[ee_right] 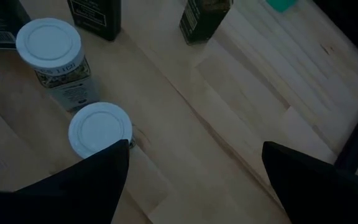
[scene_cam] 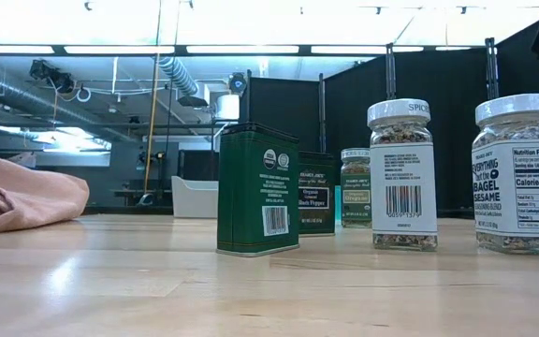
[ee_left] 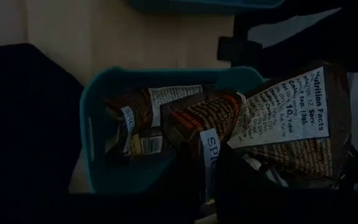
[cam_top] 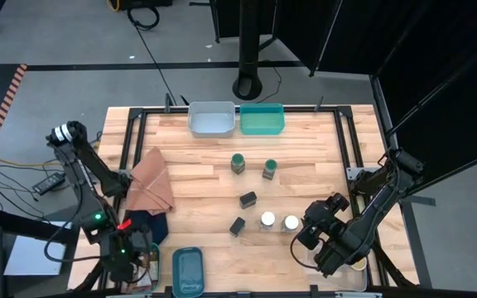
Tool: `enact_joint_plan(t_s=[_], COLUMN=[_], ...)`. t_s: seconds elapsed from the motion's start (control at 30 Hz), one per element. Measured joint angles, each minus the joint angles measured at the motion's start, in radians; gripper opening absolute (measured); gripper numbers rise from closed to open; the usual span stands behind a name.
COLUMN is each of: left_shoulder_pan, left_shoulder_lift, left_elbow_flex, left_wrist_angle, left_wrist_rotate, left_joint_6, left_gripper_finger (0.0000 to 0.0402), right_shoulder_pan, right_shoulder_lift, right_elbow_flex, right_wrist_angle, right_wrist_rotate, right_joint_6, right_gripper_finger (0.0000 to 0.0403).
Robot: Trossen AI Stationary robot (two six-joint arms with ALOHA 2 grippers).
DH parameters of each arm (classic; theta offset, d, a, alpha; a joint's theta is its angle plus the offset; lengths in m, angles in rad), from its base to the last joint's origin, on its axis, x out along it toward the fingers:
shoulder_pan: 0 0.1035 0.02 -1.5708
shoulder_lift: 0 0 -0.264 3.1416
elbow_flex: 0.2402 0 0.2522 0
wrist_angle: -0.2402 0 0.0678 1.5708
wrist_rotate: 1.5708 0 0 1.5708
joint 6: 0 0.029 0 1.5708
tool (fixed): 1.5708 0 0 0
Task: Sort spices by type
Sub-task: Put the orange spice pack into the green bin
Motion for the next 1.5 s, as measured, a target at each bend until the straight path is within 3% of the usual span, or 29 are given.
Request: enact_joint_plan(t_s=[0.3, 0.67, 1.5], left_shoulder_pan=[0.000, 0.000, 0.045], left_shoulder_lift=[0.048, 0.049, 0.046], left_elbow_flex=[0.000, 0.000, 0.029], left_wrist_angle=[0.004, -0.019, -0.115], left_wrist_rotate=[0.004, -0.001, 0.064], left_joint_6=[0.026, 0.028, 0.023], left_gripper_finger=[0.0020, 0.0082, 0.0129], right_shoulder_pan=[0.000, 0.000, 0.000], right_shoulder_lift=[0.000, 0.000, 0.000], right_elbow_flex=[0.000, 0.000, 0.000], right_wrist_angle=[-0.003, -0.003, -0.003], right_wrist_rotate=[0.000, 0.002, 0.004], right_joint_6=[-0.007, -0.007, -0.034], right_gripper_finger=[0.0374, 0.0374, 0.0374])
